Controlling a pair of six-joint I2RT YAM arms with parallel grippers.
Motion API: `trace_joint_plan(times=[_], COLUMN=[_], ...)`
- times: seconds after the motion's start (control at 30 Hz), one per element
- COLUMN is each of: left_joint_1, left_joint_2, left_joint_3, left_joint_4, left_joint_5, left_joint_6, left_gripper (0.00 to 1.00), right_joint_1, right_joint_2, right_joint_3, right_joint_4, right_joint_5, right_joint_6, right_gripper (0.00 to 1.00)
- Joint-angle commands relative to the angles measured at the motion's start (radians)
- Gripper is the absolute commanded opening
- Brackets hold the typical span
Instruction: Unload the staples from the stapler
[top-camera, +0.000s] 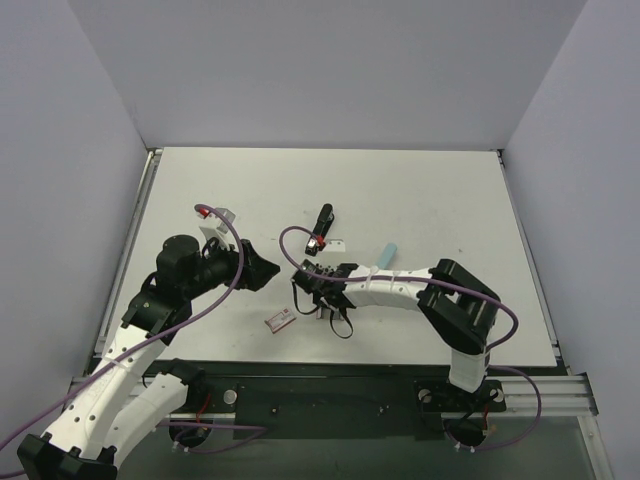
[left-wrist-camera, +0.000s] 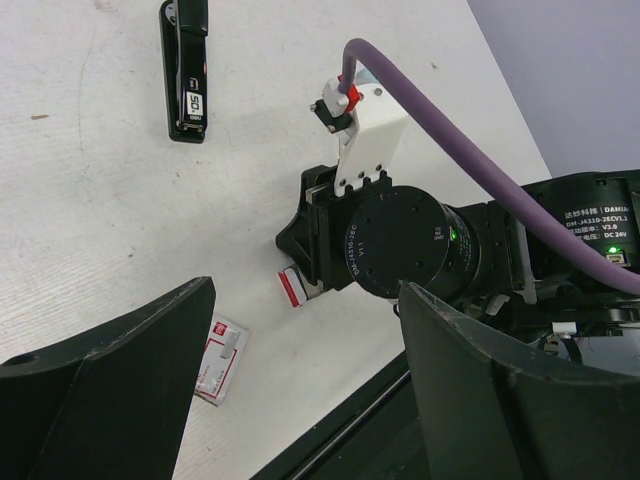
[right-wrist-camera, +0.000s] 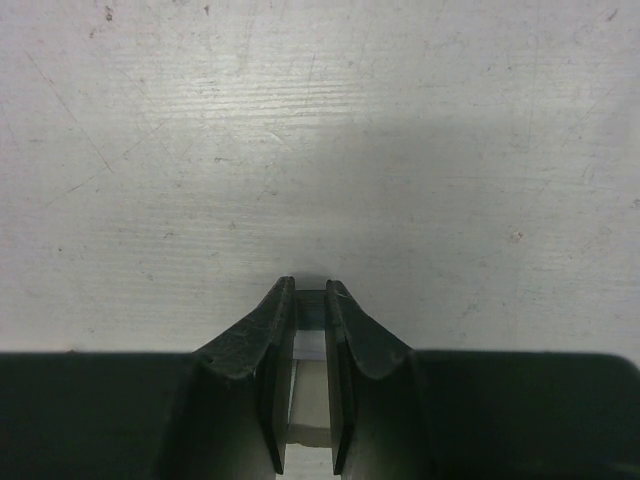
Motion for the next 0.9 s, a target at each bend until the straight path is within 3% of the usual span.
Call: trace_joint_plan(times=[0.0,0.33,0.87], left_joint_1=[0.009,0.014,0.015], left_joint_2=[-0.013,-0.014,-0.020], left_joint_3=[0.012,0.012,0.010], left_joint_4=[0.040,0.040,0.039], left_joint_5=[-0.007,-0.005,-0.007], left_joint_6=[0.000,-0.002,0.000], left_gripper=[0.85,0.85,0.85], right_joint_1=[-0.010,0.027,0.107], right_joint_2=[-0.076,-0.174,-0.147], right_joint_3=[0.015,-0.047,-0.094], right_joint_4=[-0.079,-0.095,-0.111], right_joint_5=[0.064,0.090,0.116], right_joint_6=[-0.021,0.014,0.125], right_gripper=[0.08,0.08,0.08])
